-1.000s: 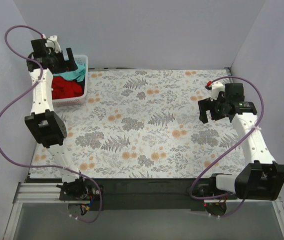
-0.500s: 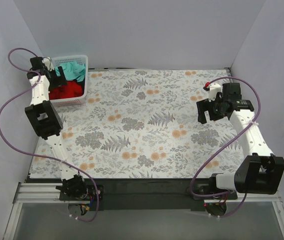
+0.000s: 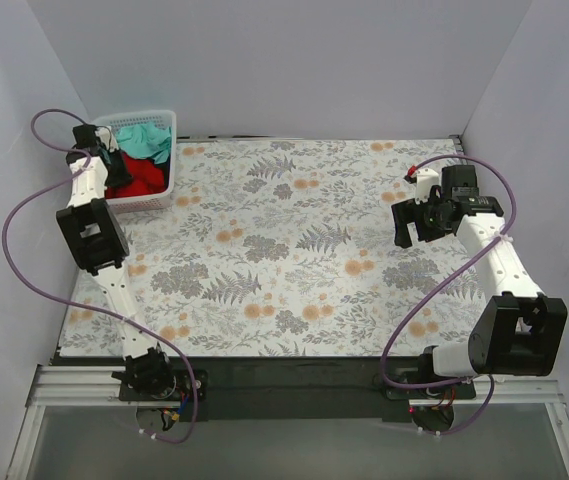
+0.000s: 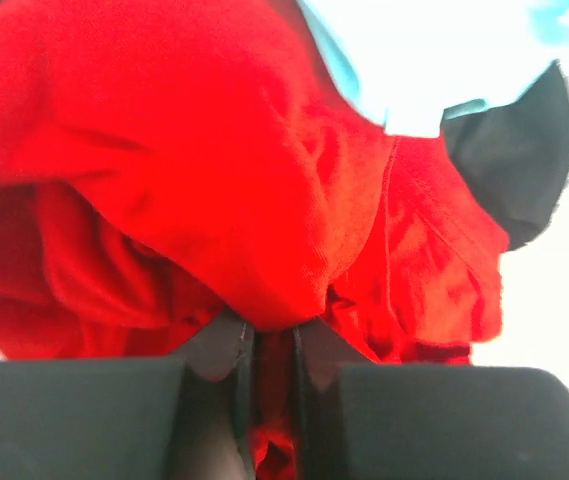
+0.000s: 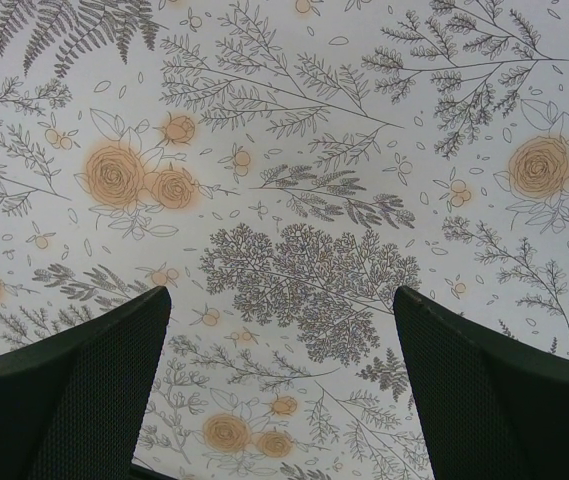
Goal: Fold and stack the t-shirts
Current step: Grab the tshirt from the pile, then move the tshirt to the center of the board, then flatten the tshirt out
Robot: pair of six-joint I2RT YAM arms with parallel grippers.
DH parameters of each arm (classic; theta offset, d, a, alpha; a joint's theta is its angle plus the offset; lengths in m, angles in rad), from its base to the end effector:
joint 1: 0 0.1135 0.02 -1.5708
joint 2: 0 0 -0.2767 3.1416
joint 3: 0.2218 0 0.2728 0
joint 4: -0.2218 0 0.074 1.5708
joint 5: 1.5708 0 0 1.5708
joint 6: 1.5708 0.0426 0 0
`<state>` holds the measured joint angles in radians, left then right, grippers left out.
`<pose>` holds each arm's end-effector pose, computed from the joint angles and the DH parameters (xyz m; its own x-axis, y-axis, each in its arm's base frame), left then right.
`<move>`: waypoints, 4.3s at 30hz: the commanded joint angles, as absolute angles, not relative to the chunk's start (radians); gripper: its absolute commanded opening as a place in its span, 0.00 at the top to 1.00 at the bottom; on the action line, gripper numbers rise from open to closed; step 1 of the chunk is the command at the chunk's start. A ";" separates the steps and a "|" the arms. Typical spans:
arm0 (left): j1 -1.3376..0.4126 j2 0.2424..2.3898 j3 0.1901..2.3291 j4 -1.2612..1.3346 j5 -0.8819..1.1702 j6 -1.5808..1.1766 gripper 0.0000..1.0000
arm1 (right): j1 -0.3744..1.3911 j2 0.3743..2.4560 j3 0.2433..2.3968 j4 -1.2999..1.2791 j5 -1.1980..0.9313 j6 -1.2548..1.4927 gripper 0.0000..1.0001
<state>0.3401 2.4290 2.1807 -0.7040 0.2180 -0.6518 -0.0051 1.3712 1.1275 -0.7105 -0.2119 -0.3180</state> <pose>0.5396 0.1812 0.1930 -0.4848 -0.7998 -0.3541 -0.6309 0.6001 -0.4918 0.3048 0.0074 0.2844 -0.7385 -0.3019 -0.6029 -0.3659 0.9305 -0.0178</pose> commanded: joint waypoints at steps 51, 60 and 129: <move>0.206 1.353 1.084 -0.562 0.767 -0.771 0.24 | 0.092 1.273 1.077 -0.784 -0.238 -0.507 0.11; -0.138 1.523 1.138 -0.657 0.559 -0.583 0.36 | 0.140 1.330 0.948 -0.756 -0.112 -0.606 0.38; -0.178 1.526 1.328 -0.771 0.468 0.057 1.00 | 0.081 1.453 1.175 -0.713 -0.103 -0.795 0.99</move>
<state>-0.2062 1.6459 1.2816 -0.7052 0.4076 0.0238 0.0860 1.5135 1.1137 -0.6479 -0.0772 -0.7662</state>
